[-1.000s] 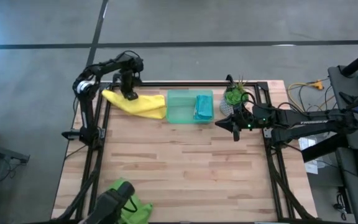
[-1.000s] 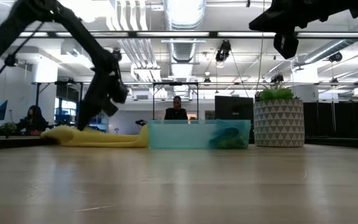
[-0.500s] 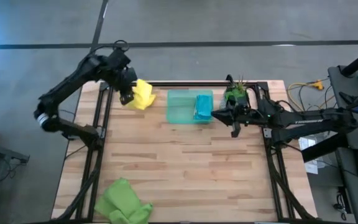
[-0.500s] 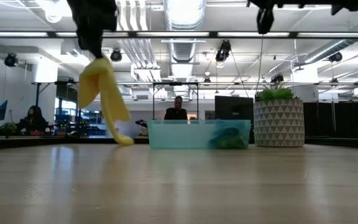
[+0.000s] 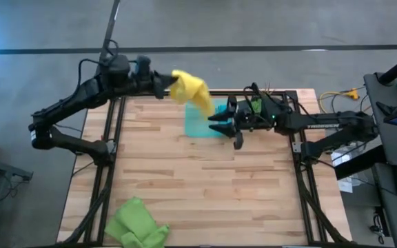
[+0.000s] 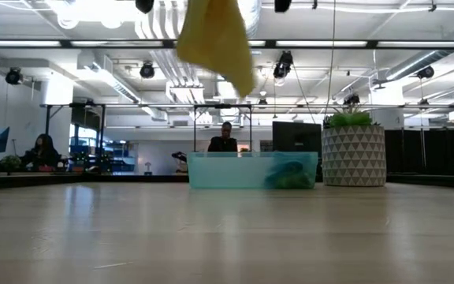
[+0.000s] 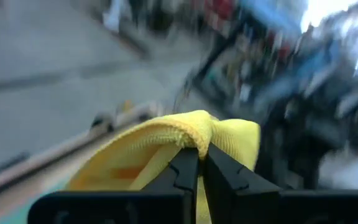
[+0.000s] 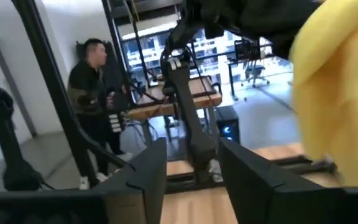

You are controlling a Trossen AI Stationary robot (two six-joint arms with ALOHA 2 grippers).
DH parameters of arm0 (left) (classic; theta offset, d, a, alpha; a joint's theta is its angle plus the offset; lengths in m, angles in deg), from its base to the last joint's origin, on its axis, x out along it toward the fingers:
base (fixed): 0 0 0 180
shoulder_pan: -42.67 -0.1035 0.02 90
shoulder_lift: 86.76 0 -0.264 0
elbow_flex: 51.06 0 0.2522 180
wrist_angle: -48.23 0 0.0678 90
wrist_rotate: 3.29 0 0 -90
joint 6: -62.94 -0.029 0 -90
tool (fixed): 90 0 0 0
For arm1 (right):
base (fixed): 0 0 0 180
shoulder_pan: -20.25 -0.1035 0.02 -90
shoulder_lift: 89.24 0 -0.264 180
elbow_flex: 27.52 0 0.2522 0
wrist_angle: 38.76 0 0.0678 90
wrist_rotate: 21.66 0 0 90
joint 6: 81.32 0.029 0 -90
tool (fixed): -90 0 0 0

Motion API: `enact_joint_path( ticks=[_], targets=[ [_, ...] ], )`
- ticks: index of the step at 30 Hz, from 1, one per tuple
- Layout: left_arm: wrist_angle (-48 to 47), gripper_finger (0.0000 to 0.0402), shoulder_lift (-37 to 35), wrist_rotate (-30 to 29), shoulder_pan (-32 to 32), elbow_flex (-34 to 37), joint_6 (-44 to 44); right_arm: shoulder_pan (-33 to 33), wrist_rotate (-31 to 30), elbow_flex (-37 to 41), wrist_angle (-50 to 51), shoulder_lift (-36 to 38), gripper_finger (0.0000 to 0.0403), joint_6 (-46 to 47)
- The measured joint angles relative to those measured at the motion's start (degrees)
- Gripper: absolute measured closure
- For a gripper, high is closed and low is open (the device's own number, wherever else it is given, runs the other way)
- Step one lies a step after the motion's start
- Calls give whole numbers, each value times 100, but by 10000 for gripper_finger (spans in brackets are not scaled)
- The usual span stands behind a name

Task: Fold microfiber towels
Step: Fold the yellow microfiber cloth

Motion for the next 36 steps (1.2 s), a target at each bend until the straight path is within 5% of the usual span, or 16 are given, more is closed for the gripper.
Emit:
enact_joint_path(
  ticks=[6,13,28,36],
  targets=[
    [2113,401,243,-628,324,36,589,-42,-144,-1115,1775,-124,247,-1385],
    [4062,401,818,-604,631,57,1060,-158,-1526,-2036,3268,-317,262,-2649],
    [6007,402,1386,-701,793,61,1942,-402,-2457,-2079,2621,-103,288,-3620],
    [6245,402,1596,-657,798,61,2939,-415,-2566,-2076,2463,-157,285,-4555]
  ],
)
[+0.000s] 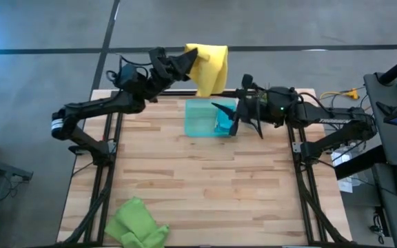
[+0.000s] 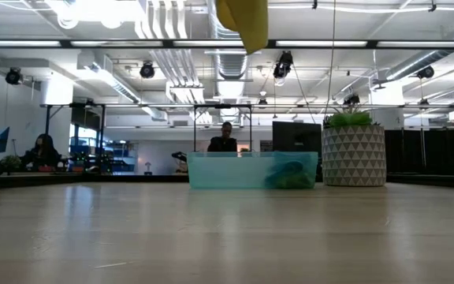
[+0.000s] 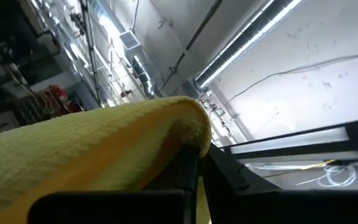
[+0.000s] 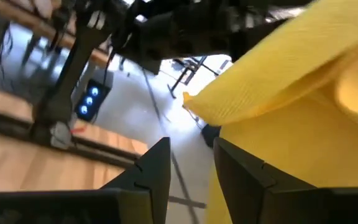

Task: Fold microfiber towels
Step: Fold the yellow microfiber cloth

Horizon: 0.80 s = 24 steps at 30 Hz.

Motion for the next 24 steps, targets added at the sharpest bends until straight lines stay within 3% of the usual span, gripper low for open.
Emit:
enact_joint_path(
  ticks=[3,7,10,14,20,24],
  targets=[
    [-11,402,15,39,-4,0,282,-2,6,0,379,4,279,-126],
    [336,402,6,67,1,0,353,93,-68,7,894,-15,273,589],
    [788,402,3,67,1,-2,358,107,-801,7,971,-83,272,973],
    [1216,402,-5,66,9,-4,383,100,-1209,7,869,-186,264,384],
    [1385,401,-7,103,35,-9,649,118,-1246,11,544,-297,204,455],
    [1420,401,-7,164,60,-9,649,111,-1776,9,298,-280,151,428]
  ],
)
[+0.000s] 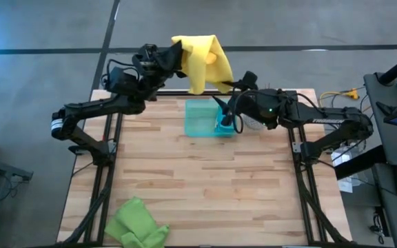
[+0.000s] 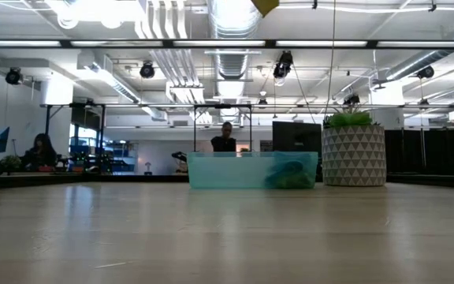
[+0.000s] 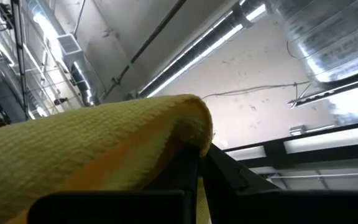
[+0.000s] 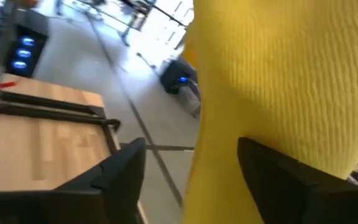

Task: Fold microfiber towels
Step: Fold the yellow microfiber cloth

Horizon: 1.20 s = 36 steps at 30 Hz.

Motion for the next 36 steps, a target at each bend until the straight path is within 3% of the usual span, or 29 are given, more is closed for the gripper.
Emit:
enact_joint_path(
  ticks=[3,8,18,22,28,32,36],
  targets=[
    [107,401,0,0,4,0,0,0,-122,0,-3,7,122,12],
    [371,401,0,-143,89,-26,7,68,-903,0,-113,-202,94,-367],
    [386,401,228,-170,536,-677,-43,590,-1509,-25,-2281,-917,116,-921],
    [403,401,225,-120,540,-675,-45,486,-1468,-180,-2480,-928,160,-1125],
    [535,401,231,-93,360,-618,-187,122,-1469,-100,-2298,-612,286,-1366],
    [541,402,143,96,64,-570,-348,-234,-1465,-96,-1462,-162,373,-1118],
    [476,401,81,517,-263,-484,-312,-520,-1461,-93,-265,353,389,-424]
  ],
)
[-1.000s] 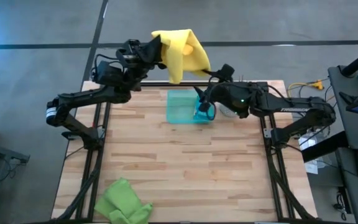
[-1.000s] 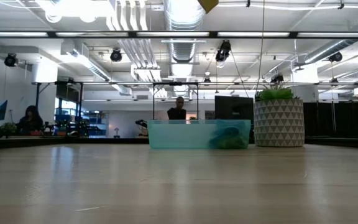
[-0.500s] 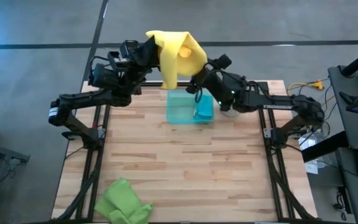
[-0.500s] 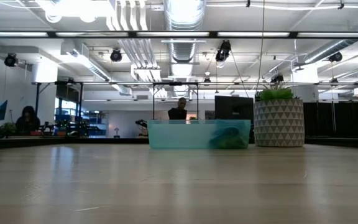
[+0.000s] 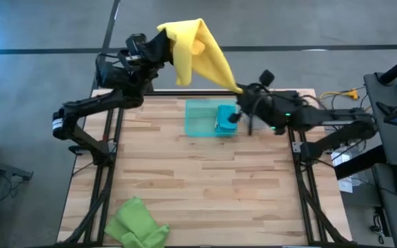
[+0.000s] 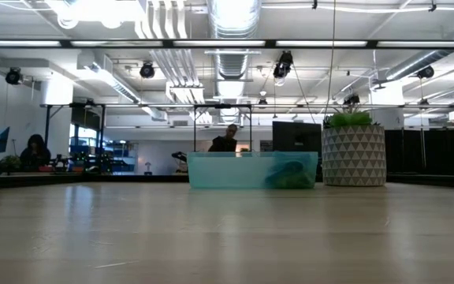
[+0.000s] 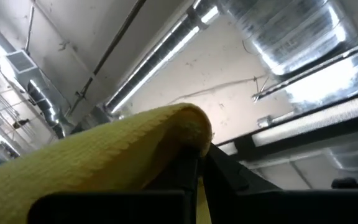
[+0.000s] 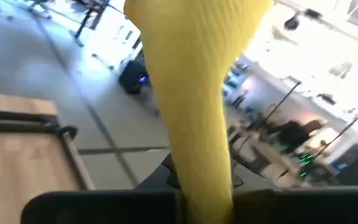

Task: Fold microfiber towels
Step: Fold the yellow microfiber cloth

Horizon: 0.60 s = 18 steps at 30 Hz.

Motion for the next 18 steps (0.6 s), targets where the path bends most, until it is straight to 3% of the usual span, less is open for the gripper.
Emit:
enact_joint_path(
  ticks=[4,9,15,18],
  targets=[
    [-487,401,-30,872,-252,38,150,-170,168,-27,1253,584,394,1101],
    [-1793,401,-30,2282,-340,49,239,-197,1562,-23,2381,1181,394,2527],
    [-4273,402,-31,4275,-107,51,-742,-407,2653,49,3994,1570,394,4024],
    [-6225,401,-39,4438,228,51,-1890,-631,3329,241,4779,1626,394,4776]
  ],
)
